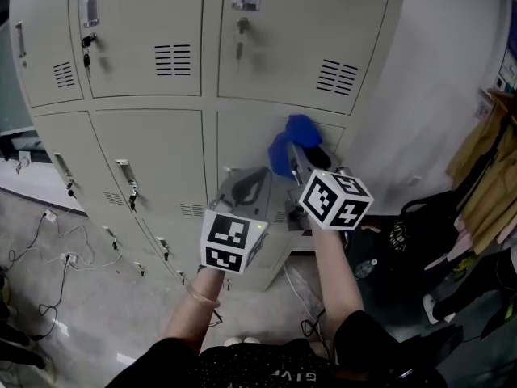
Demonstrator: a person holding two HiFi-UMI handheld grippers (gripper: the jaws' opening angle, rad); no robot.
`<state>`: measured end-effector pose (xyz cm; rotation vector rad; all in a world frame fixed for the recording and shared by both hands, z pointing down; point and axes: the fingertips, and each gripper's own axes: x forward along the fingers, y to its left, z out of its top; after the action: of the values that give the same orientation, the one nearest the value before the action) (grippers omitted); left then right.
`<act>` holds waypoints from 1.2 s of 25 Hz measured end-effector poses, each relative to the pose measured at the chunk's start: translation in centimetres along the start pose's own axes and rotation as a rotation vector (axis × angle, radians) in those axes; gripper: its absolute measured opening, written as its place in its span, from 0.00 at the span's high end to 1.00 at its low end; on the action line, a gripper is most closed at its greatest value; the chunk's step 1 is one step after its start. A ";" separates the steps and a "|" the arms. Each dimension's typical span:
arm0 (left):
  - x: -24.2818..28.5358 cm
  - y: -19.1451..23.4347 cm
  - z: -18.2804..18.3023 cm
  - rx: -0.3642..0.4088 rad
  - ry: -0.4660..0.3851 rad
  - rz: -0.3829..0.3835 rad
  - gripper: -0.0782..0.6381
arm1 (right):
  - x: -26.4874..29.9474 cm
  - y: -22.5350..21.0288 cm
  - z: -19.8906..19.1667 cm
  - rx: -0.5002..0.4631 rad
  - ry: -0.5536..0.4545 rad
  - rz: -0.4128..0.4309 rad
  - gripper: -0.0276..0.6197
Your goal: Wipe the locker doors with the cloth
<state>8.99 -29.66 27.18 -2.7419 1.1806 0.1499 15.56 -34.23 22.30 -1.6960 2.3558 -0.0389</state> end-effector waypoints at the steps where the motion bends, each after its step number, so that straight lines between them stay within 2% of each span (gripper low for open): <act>1: 0.2 -0.3 0.0 0.001 0.000 -0.008 0.88 | -0.2 -0.4 0.1 0.003 -0.003 -0.007 0.81; 16: 1.6 -1.7 -1.0 -0.014 0.023 -0.060 0.88 | -1.1 -2.3 0.6 0.028 -0.011 -0.025 0.81; 23: 1.8 -2.3 -0.9 0.002 0.018 -0.082 0.88 | -2.7 -5.2 1.3 0.052 -0.047 -0.094 0.81; 30: 1.1 -1.1 -0.8 -0.013 0.012 -0.059 0.88 | -3.9 -7.5 2.0 0.059 -0.069 -0.148 0.80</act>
<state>10.61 -29.86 27.91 -2.7895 1.1045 0.1346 24.09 -32.76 22.24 -1.8094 2.1555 -0.0738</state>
